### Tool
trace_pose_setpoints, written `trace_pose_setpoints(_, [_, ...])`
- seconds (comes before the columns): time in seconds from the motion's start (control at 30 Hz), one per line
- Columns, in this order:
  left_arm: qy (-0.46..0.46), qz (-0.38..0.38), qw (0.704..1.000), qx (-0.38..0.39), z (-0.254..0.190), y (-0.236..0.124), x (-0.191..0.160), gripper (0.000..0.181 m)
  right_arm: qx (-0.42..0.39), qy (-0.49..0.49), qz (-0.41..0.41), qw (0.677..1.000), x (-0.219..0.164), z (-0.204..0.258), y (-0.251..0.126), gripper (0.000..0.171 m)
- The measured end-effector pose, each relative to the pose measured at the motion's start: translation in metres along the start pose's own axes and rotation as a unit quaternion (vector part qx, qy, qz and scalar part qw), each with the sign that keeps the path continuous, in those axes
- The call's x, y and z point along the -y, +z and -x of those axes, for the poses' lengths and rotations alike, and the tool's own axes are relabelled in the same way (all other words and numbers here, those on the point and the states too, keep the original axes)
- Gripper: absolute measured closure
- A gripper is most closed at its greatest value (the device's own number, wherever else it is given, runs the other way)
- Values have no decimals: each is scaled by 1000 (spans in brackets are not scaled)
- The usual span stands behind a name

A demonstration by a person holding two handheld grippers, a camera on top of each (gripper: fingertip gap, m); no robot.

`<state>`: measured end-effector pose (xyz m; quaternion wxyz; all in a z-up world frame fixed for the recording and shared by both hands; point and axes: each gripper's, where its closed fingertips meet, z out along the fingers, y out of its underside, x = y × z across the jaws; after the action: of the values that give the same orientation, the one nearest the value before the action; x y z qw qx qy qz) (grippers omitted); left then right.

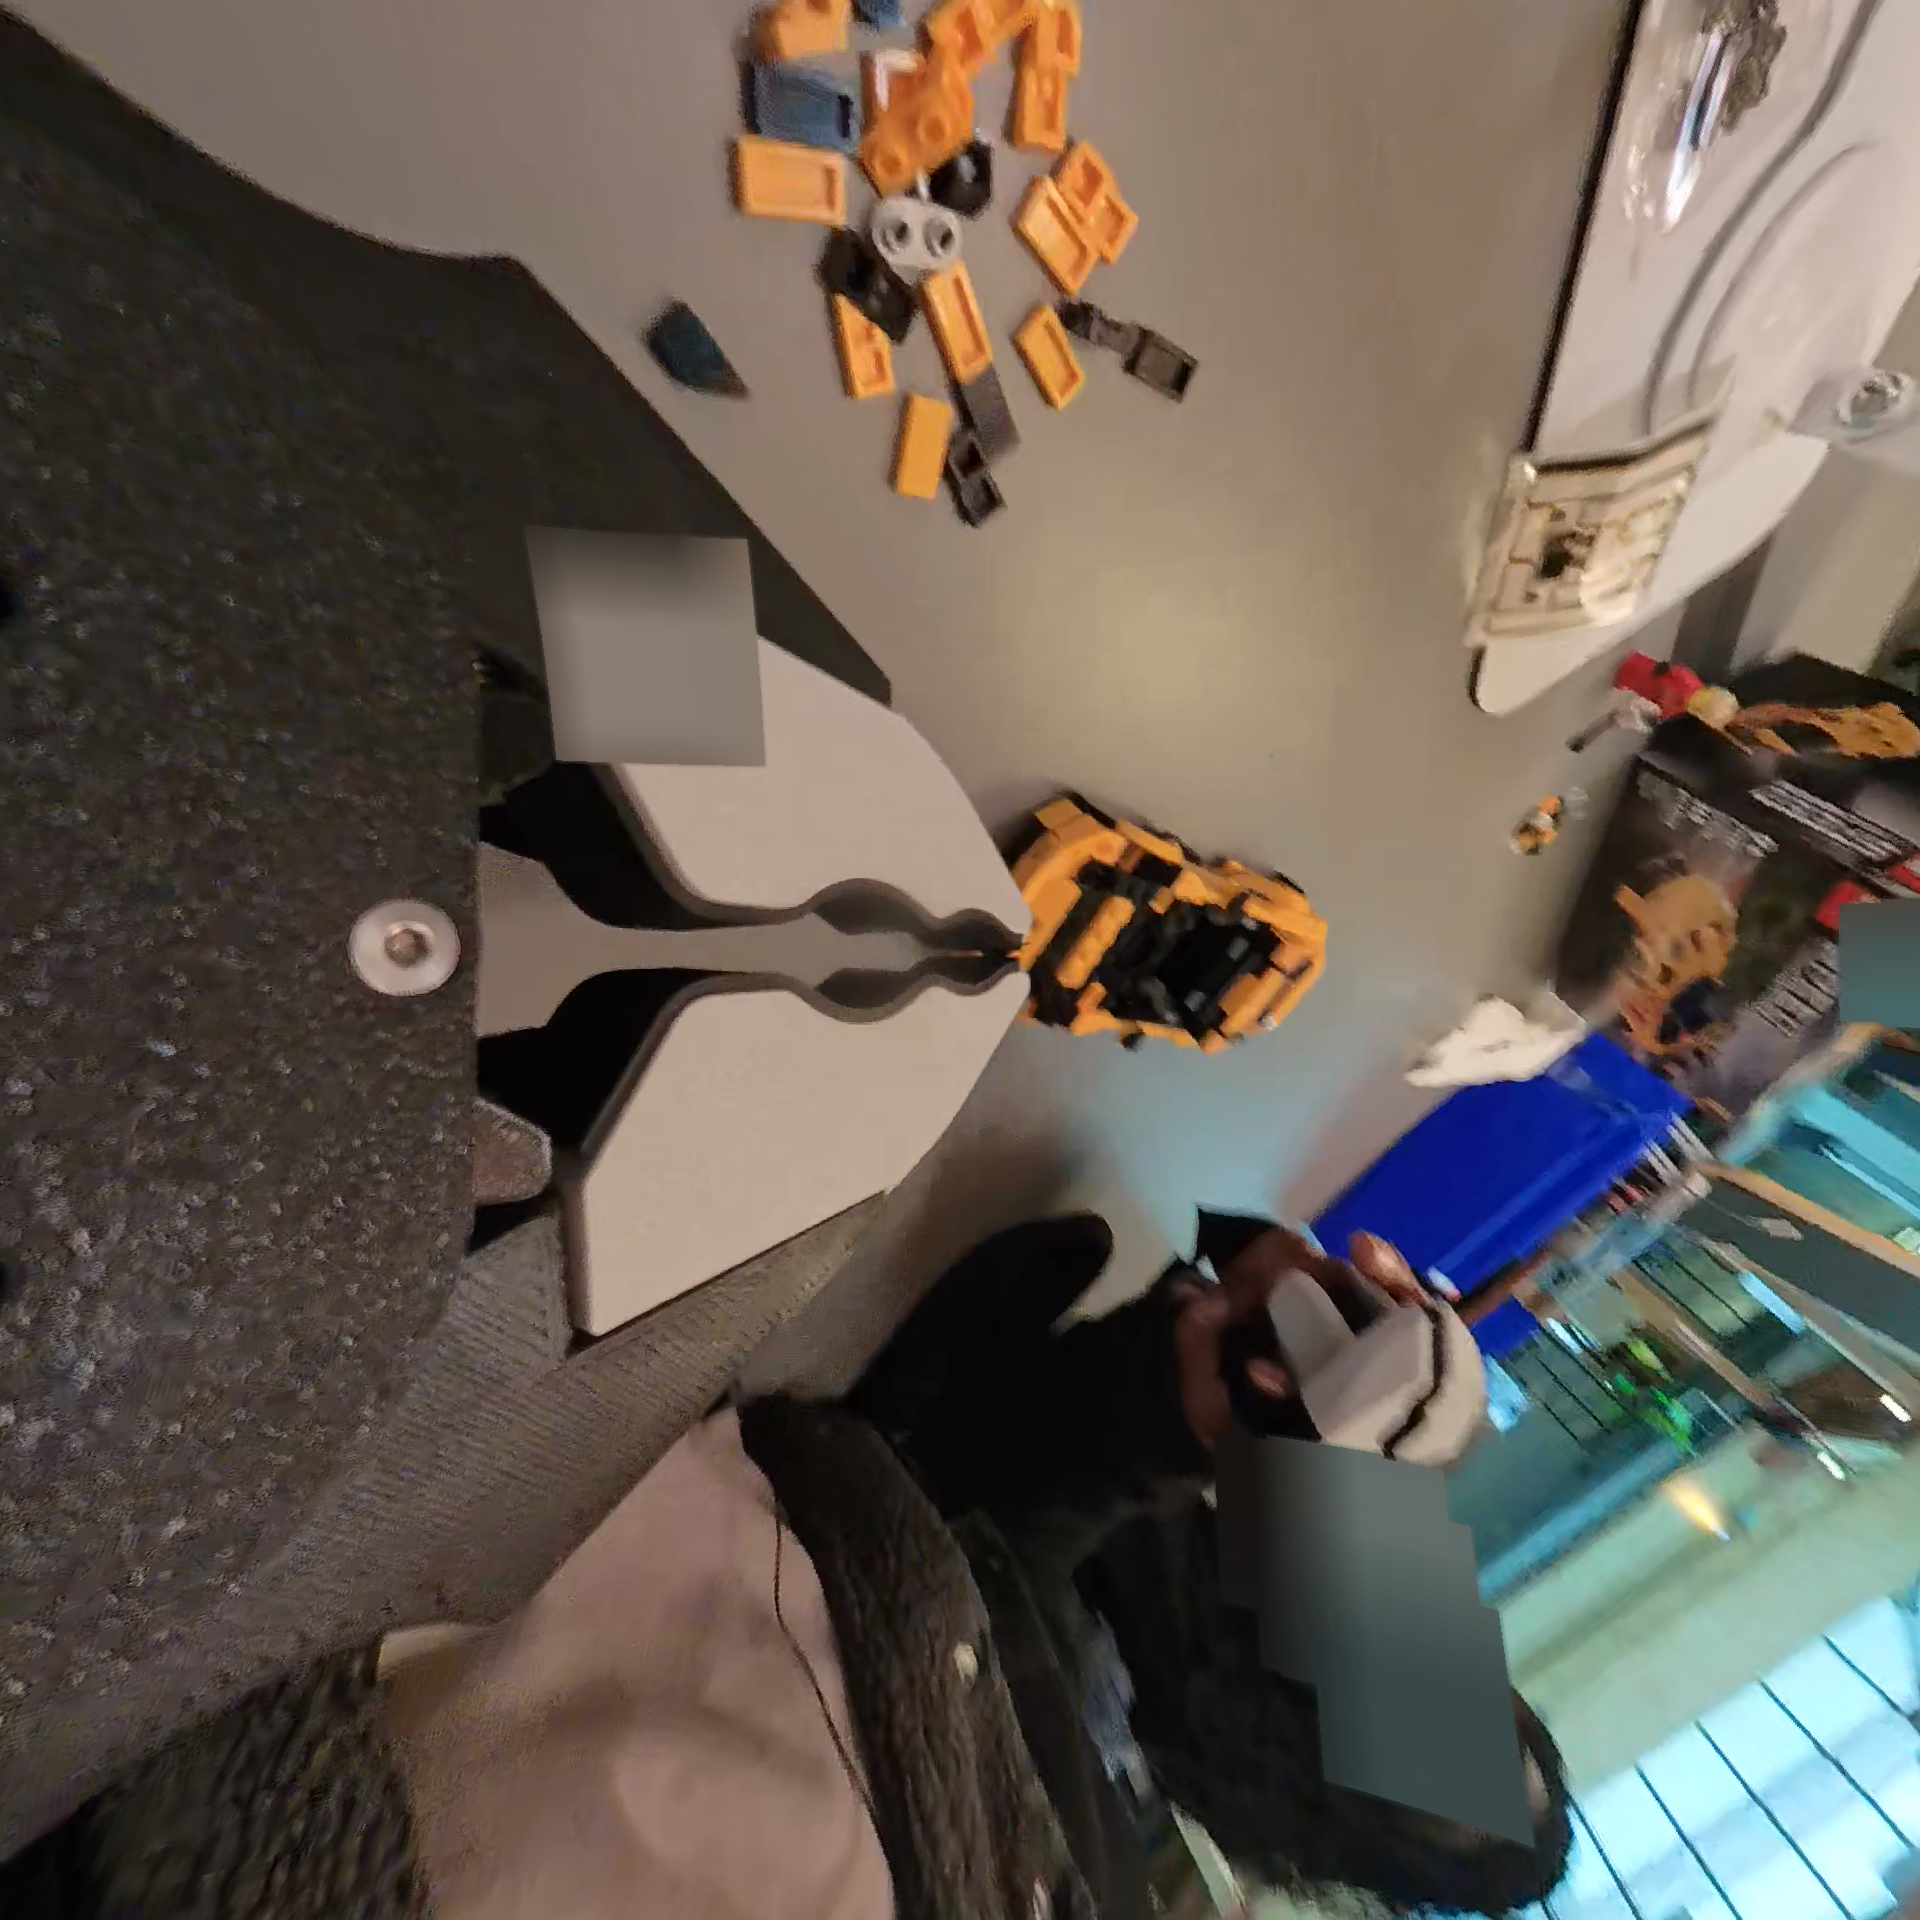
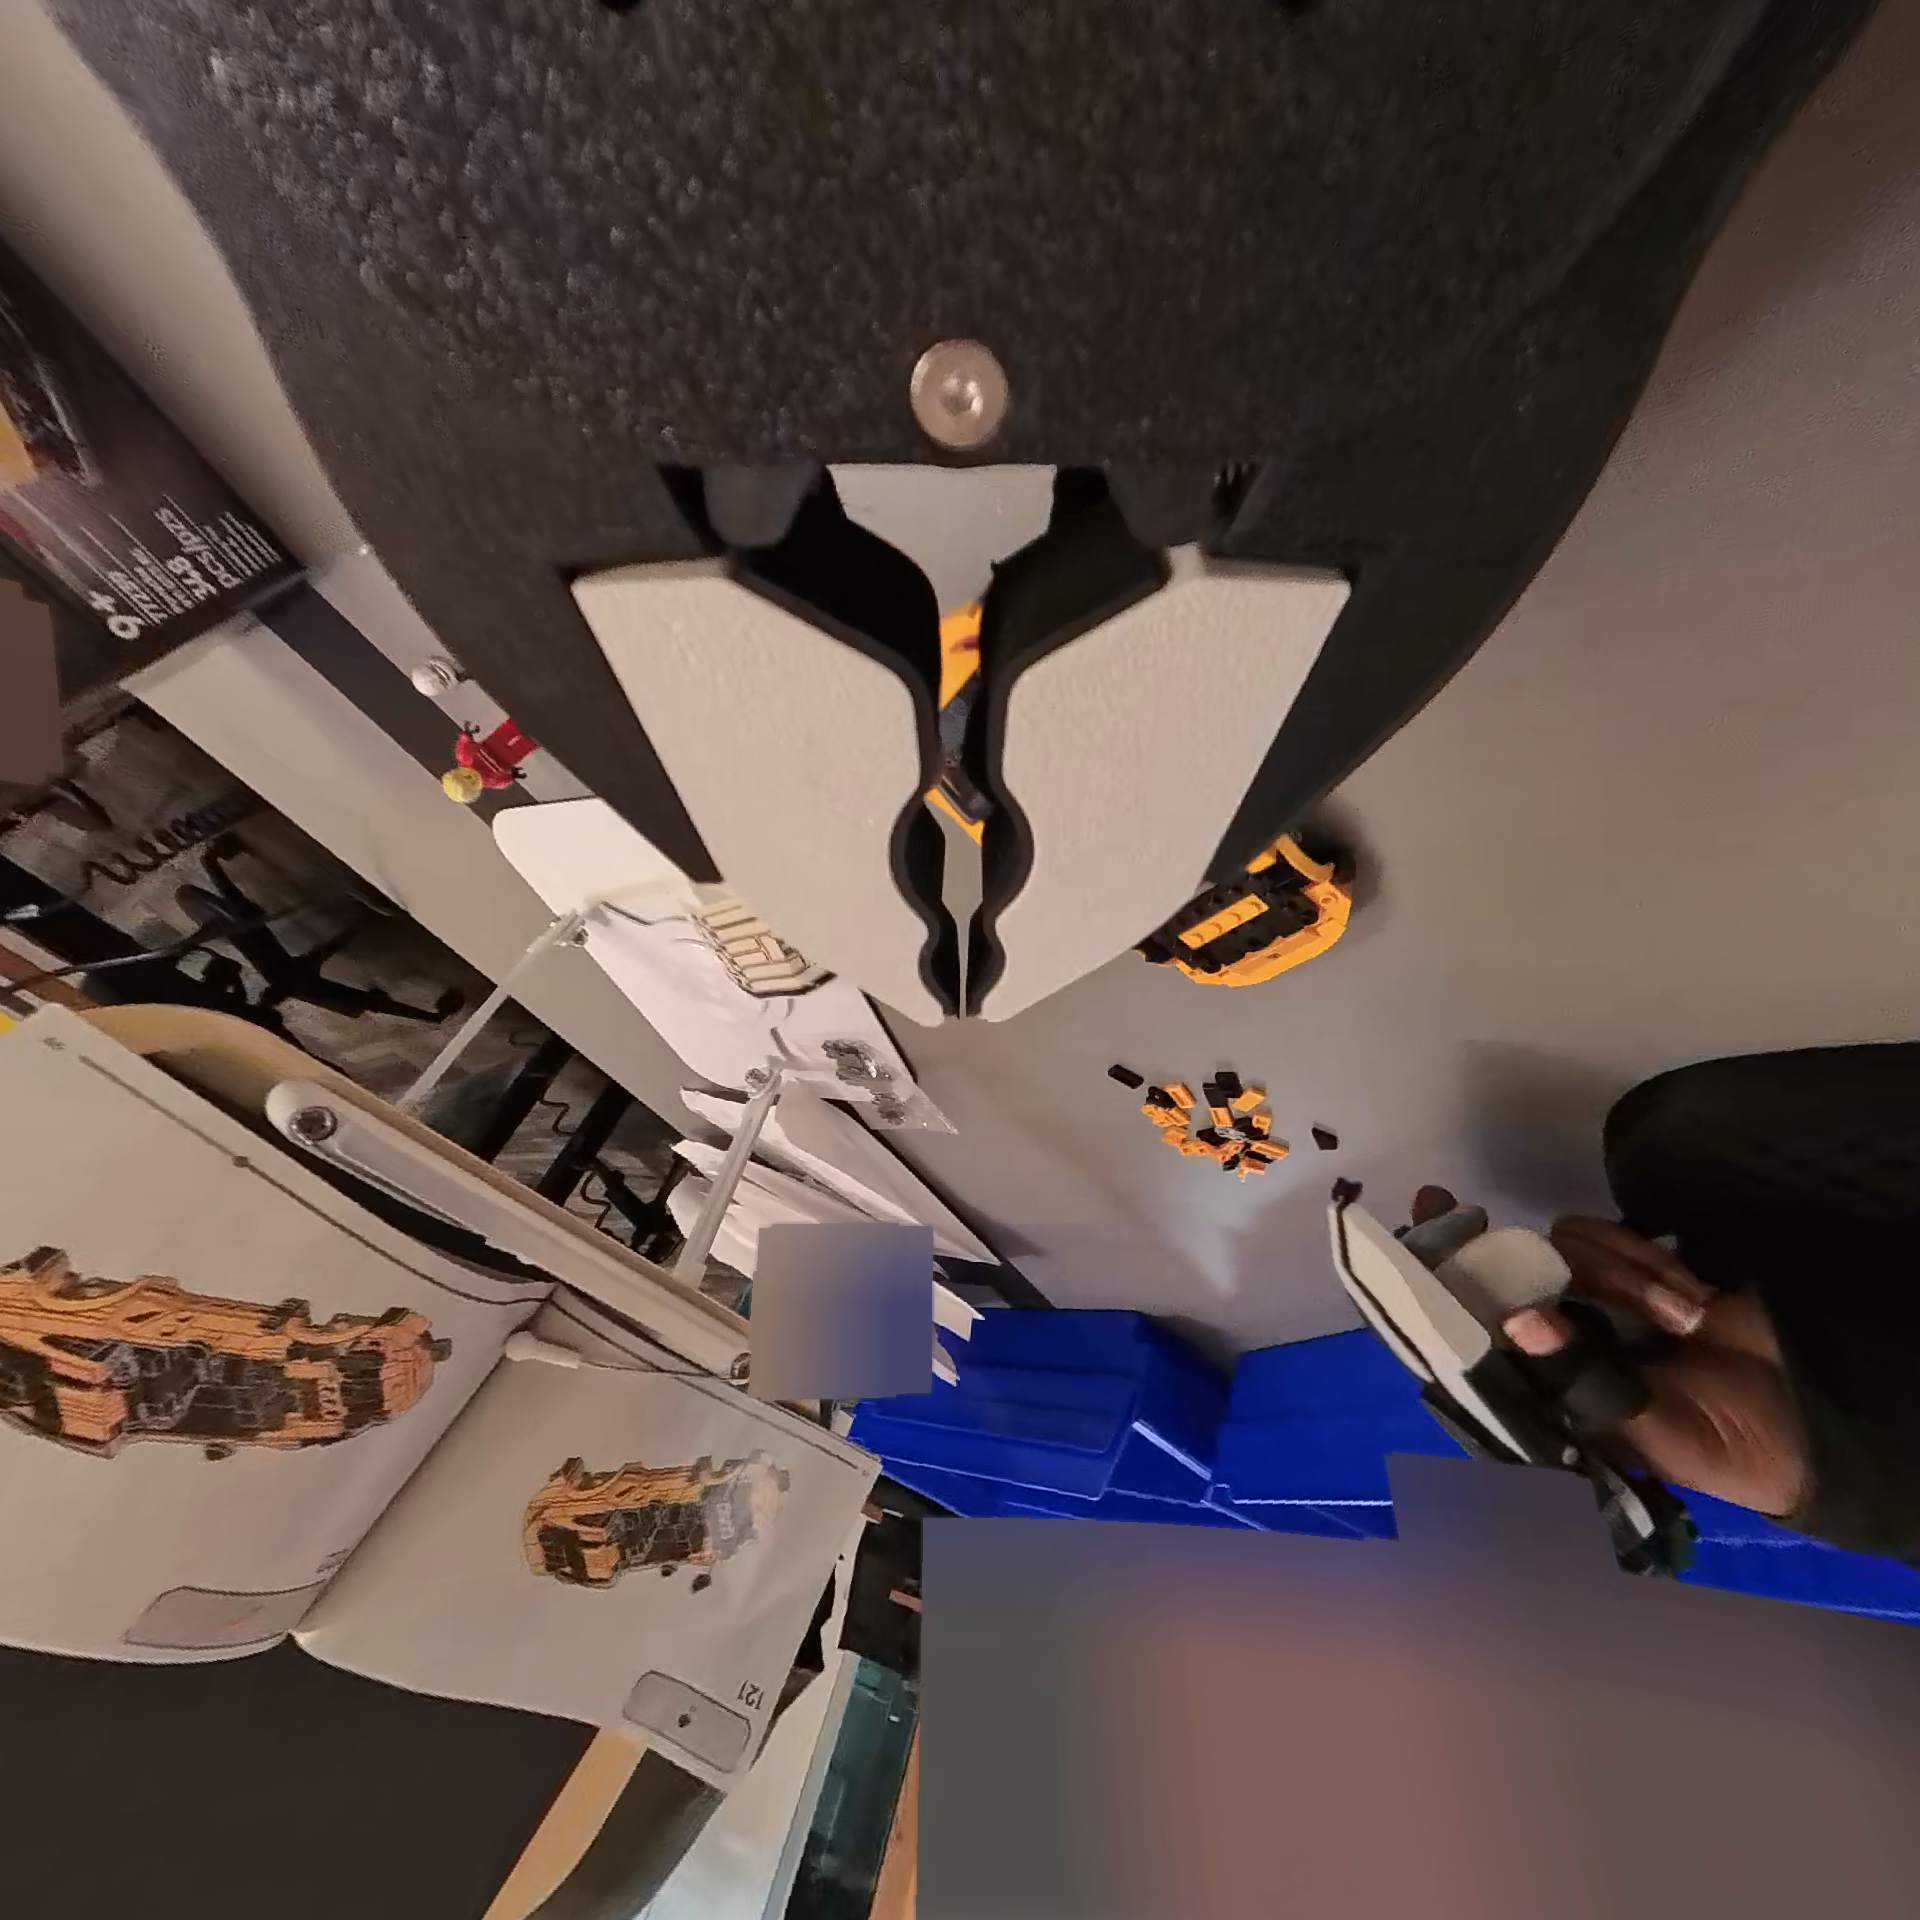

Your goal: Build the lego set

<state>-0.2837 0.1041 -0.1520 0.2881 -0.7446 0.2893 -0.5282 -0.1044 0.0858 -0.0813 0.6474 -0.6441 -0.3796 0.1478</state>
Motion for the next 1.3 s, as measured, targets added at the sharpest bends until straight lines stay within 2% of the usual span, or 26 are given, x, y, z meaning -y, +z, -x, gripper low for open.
trace_pose_setpoints(0.17, [68, 51, 987, 138, 40, -5, -12, 181, 29, -16, 21, 999, -12, 20, -1, 170])
trace_pose_setpoints(0.3, [122, 117, 948, 271, 83, -20, -13, 178, 52, -31, 40, 997, -20, 32, 3, 171])
trace_pose_setpoints(0.37, [153, 150, 925, 314, 94, -24, -15, 145, 61, -39, 52, 996, -22, 38, 2, 171])
trace_pose_setpoints(0.4, [181, 156, 914, 329, 95, -26, -13, 134, 66, -44, 57, 995, -22, 41, 1, 171])
trace_pose_setpoints(0.53, [245, 168, 891, 343, 89, -32, -18, 108, 73, -48, 78, 993, -28, 54, -9, 170])
trace_pose_setpoints(0.67, [242, 193, 895, 322, 84, -36, -39, 110, 78, -41, 96, 992, -33, 67, -20, 170])
trace_pose_setpoints(0.77, [244, 164, 904, 312, 72, -37, -35, 114, 80, -36, 104, 991, -32, 77, -26, 170])
trace_pose_setpoints(0.83, [251, 144, 912, 290, 55, -35, -32, 126, 113, -23, 113, 987, -31, 96, -30, 170])
trace_pose_setpoints(0.9, [262, 136, 929, 223, 23, -25, -39, 146, 194, -1, 145, 970, -37, 133, -37, 170])
trace_pose_setpoints(0.97, [284, 131, 931, 188, -1, -15, -46, 147, 247, 2, 187, 951, -46, 168, -43, 166])
trace_pose_setpoints(1.07, [324, 148, 916, 184, -18, -8, -63, 146, 321, 17, 250, 913, -57, 218, -59, 156])
trace_pose_setpoints(1.2, [346, 138, 911, 178, -32, -6, -77, 146, 343, 3, 304, 889, -63, 254, -77, 152])
trace_pose_setpoints(1.3, [337, 113, 919, 170, -40, -8, -80, 148, 315, -1, 343, 885, -74, 266, -77, 153])
